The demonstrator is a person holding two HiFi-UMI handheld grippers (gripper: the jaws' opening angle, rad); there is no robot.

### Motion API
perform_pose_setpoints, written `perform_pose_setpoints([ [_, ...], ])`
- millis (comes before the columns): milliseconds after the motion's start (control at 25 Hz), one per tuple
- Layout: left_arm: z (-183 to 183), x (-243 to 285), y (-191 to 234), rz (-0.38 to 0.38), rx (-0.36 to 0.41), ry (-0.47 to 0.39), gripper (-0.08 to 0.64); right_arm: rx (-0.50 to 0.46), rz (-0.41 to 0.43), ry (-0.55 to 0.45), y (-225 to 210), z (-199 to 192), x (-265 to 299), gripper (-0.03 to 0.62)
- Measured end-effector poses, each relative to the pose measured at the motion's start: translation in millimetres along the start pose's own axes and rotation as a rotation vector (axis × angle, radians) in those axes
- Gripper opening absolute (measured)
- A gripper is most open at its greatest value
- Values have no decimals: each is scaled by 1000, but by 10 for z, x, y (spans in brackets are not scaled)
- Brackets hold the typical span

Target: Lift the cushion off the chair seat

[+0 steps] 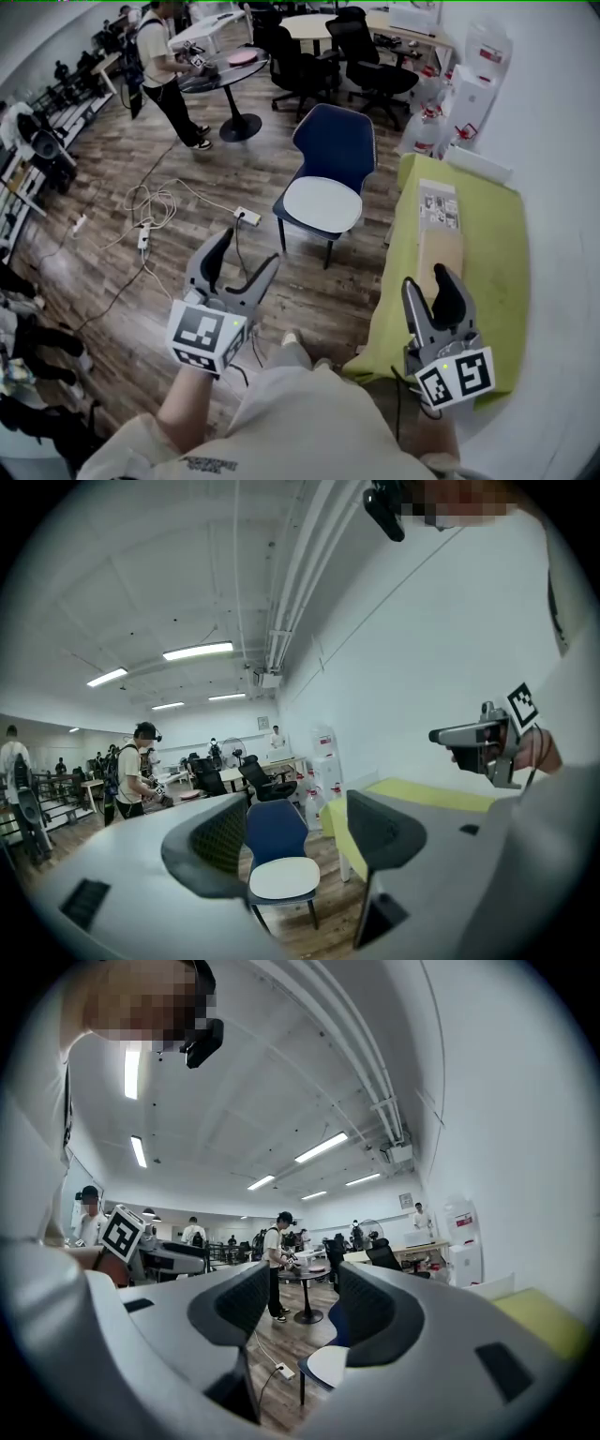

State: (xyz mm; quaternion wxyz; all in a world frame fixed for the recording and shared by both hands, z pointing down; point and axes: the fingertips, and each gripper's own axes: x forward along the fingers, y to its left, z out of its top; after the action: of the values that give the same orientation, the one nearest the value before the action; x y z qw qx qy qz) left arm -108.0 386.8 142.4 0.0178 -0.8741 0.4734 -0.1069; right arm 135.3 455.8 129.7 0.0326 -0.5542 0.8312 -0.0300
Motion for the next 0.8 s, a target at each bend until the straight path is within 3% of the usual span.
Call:
perform_pose_setpoints([
  [440,8,63,94,12,-27,-49,327,-7,-25,-4,-164,-87,112,261],
  [800,-218,570,474,9,-36,-2,326,4,-33,42,-427,-326,774,261],
])
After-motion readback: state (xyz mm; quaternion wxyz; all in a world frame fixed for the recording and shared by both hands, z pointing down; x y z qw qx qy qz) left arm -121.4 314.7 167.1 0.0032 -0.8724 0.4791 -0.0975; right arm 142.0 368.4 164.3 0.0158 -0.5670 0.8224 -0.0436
